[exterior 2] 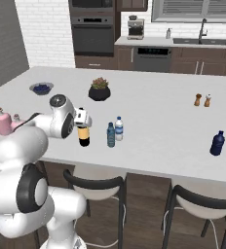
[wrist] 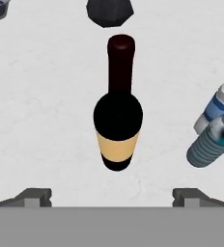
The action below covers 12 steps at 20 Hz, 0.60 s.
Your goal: Move the plastic bottles in the middle to the plastics group, and the glass bottles in the middle to the glass group.
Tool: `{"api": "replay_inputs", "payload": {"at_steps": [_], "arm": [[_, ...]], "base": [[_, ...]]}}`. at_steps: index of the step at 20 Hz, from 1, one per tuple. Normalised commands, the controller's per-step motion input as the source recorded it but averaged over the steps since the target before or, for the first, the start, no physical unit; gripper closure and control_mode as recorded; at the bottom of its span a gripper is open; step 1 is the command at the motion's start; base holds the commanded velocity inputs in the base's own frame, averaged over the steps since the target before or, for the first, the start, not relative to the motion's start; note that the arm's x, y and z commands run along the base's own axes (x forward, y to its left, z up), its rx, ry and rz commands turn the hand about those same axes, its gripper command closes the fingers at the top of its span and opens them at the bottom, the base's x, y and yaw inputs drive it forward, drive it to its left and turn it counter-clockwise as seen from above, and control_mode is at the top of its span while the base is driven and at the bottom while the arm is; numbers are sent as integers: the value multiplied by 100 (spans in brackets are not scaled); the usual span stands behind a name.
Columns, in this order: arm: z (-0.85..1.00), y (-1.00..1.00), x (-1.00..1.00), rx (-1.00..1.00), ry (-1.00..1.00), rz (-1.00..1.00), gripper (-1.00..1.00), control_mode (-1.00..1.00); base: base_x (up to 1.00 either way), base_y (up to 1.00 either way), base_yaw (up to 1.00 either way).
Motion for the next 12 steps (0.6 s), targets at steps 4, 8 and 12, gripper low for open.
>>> {"api": "replay_inputs", "payload": {"at_steps": [4, 8, 12], "arm": [[-1, 0, 8, 0, 0, 0, -100, -100], [0, 0, 18, 0, -3, 0, -100, -100], [0, 0, 24, 0, 0, 0, -100, -100]], "base": [[0, 0, 0], [0, 0, 0], [0, 0, 0]]}}
